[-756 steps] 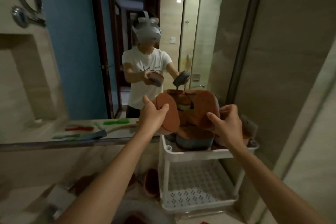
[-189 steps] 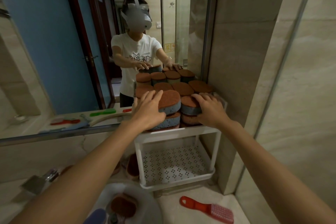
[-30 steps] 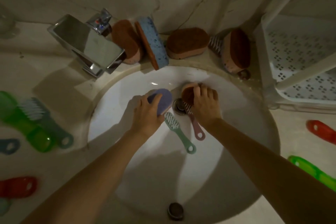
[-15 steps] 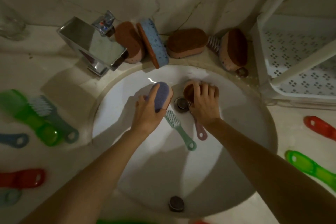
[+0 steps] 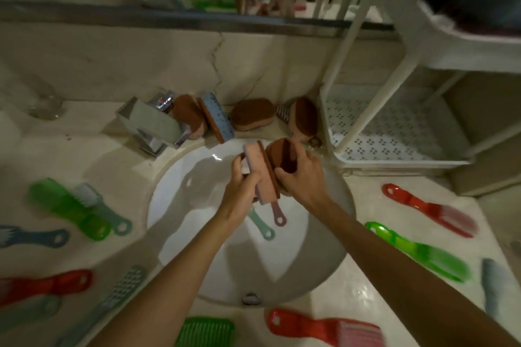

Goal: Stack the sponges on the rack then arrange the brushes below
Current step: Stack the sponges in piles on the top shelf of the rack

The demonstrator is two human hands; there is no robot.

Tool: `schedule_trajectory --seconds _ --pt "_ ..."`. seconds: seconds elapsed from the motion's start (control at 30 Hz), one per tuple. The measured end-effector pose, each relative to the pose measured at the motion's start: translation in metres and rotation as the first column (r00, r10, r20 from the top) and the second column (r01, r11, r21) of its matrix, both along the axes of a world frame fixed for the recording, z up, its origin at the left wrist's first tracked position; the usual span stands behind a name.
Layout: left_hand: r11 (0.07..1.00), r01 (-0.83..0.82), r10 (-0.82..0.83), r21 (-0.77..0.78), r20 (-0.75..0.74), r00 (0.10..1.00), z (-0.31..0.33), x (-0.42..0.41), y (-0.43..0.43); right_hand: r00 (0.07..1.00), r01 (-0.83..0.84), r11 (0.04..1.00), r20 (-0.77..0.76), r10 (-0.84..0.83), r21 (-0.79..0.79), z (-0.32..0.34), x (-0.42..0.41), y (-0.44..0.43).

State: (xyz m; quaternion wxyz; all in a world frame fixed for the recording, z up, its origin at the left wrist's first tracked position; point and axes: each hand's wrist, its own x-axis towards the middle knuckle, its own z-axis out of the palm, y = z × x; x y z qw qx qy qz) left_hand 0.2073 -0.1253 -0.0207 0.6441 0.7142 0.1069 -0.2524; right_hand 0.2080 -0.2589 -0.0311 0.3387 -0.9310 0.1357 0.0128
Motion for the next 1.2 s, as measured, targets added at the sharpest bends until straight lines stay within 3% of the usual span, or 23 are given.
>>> schedule_trajectory --seconds 0.13,0.3,0.6,0.77,0.87,1.07,1.2 --pt "0.999 -0.041 0.038 0.015 0.132 0.99 0.047 -0.005 -0.01 0.991 -0.034 0.998 0.128 0.041 -0.06 0.05 -0.005 -0.008" --pt "0.983 -0.141 0.17 -0.115 0.303 0.938 0.11 -0.013 -0.019 0.961 -0.088 0.995 0.258 0.099 -0.055 0.113 -0.01 -0.014" --pt "0.911 -0.182 0.314 -0.369 0.337 0.888 0.209 -0.01 -0.035 0.856 -0.062 0.983 0.497 0.141 -0.172 0.233 -0.019 -0.027" --pt "0.903 -0.221 0.365 -0.368 0.391 0.845 0.259 0.007 -0.058 0.805 0.011 0.988 0.587 0.083 -0.154 0.286 -0.015 -0.052" --pt "0.907 -0.225 0.366 -0.355 0.402 0.839 0.281 0.019 -0.074 0.776 0.011 0.973 0.616 0.138 -0.232 0.308 -0.015 -0.065" --pt "0.931 -0.155 0.29 -0.33 0.414 0.863 0.319 0.045 -0.114 0.786 0.007 0.952 0.591 0.184 -0.306 0.343 -0.007 -0.102" --pt "0.953 -0.116 0.223 -0.279 0.389 0.894 0.334 0.058 -0.142 0.81 0.062 0.97 0.579 0.088 -0.234 0.358 0.004 -0.134"
